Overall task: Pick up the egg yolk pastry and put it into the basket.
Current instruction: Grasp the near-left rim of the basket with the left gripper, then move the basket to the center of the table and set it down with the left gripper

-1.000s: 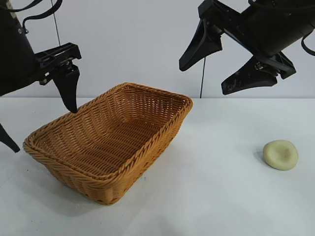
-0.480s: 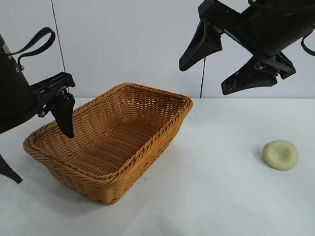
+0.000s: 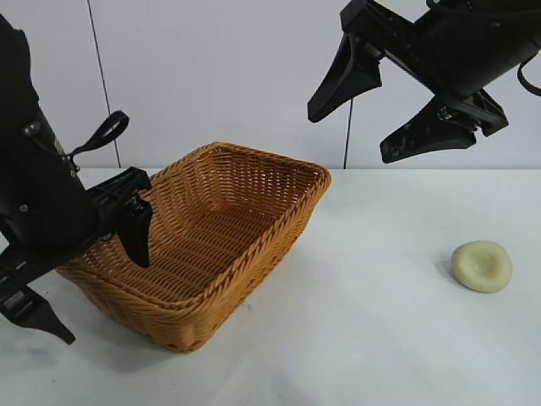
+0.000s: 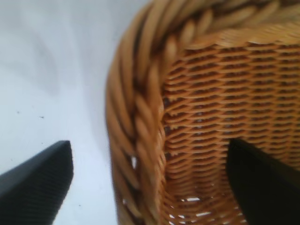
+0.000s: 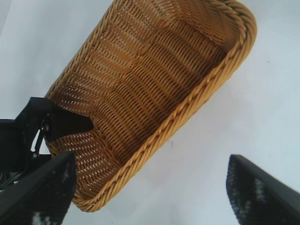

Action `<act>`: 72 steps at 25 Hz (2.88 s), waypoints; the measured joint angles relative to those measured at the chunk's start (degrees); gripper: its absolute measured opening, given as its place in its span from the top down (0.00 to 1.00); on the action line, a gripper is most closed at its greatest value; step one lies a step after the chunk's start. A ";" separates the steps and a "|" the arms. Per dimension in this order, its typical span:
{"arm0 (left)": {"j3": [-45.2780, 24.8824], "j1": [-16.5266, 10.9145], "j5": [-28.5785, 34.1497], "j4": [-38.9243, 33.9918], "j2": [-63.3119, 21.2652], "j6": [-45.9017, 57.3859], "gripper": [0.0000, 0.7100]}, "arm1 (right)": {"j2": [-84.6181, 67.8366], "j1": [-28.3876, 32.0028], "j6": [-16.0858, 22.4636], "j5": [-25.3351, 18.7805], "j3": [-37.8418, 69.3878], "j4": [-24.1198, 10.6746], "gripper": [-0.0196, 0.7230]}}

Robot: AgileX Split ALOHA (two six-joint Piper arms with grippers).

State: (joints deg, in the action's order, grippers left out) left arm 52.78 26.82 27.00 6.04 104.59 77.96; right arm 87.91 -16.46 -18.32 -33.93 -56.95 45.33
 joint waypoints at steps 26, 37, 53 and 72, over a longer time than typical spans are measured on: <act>0.61 -1.55 -0.33 2.48 0.14 -4.62 0.88 | 0.00 0.00 0.00 -0.05 0.00 0.04 0.13; 13.04 -10.06 12.58 14.18 -1.13 -42.54 0.88 | 0.00 0.00 0.00 -0.17 0.00 0.04 0.13; 29.64 -10.09 27.25 14.22 9.61 -67.68 0.88 | 0.00 0.00 0.00 -0.38 0.00 0.04 0.13; 29.25 -10.19 24.01 14.75 17.16 -70.05 0.88 | 0.00 0.00 0.00 -0.38 0.00 0.04 0.13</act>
State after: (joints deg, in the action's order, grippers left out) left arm 82.02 16.63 51.01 20.79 121.75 7.91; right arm 87.91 -16.46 -18.32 -34.31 -56.95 45.36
